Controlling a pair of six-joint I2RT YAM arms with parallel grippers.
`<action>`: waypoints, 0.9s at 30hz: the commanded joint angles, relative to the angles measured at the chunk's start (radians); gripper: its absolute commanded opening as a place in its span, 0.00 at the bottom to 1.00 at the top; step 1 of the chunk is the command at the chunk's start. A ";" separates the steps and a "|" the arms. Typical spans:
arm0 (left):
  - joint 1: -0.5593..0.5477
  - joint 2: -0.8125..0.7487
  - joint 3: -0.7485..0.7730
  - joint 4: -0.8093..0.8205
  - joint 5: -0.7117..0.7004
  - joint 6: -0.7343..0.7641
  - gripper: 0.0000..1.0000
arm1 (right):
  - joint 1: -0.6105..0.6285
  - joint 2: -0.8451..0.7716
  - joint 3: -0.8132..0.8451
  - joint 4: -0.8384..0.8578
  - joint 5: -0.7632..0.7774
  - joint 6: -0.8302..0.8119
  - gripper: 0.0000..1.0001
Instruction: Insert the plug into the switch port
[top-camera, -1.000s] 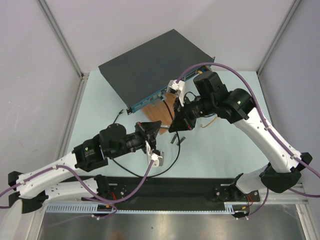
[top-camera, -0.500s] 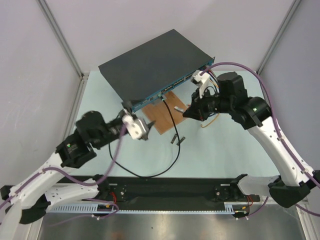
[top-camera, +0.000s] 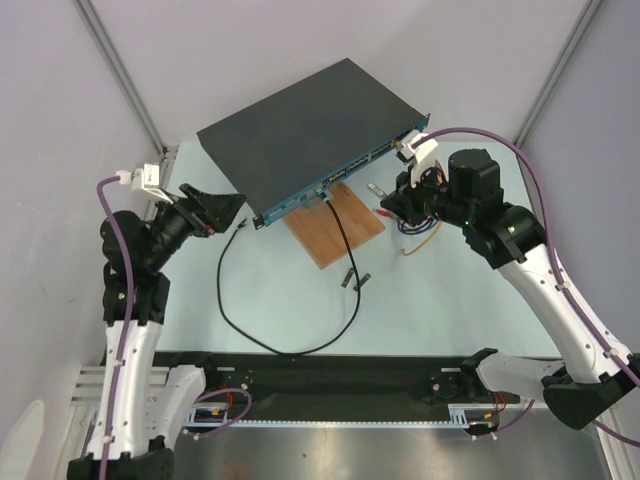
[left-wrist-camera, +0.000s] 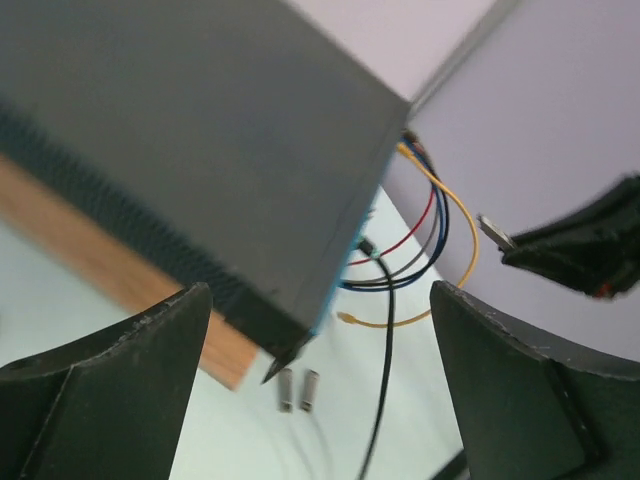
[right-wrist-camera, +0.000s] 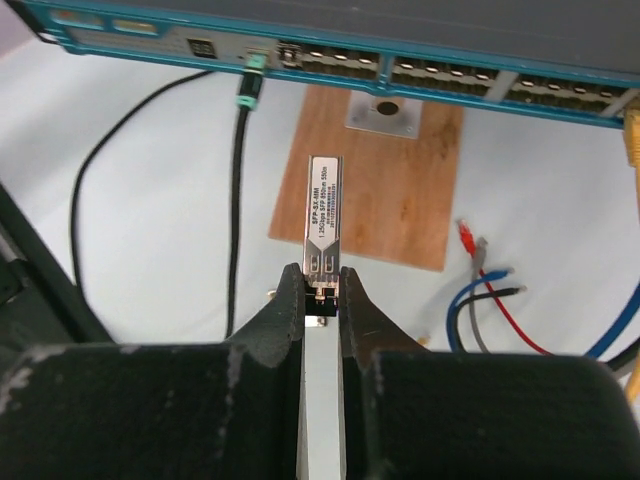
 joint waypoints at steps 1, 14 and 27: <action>0.111 0.015 -0.069 0.108 0.130 -0.346 0.98 | -0.021 0.006 -0.016 0.088 0.018 -0.049 0.00; 0.183 0.215 -0.236 0.459 0.199 -0.536 0.94 | -0.028 0.091 -0.091 0.257 -0.017 -0.033 0.00; 0.128 0.301 -0.256 0.568 0.119 -0.578 0.86 | 0.017 0.154 -0.085 0.317 -0.043 0.020 0.00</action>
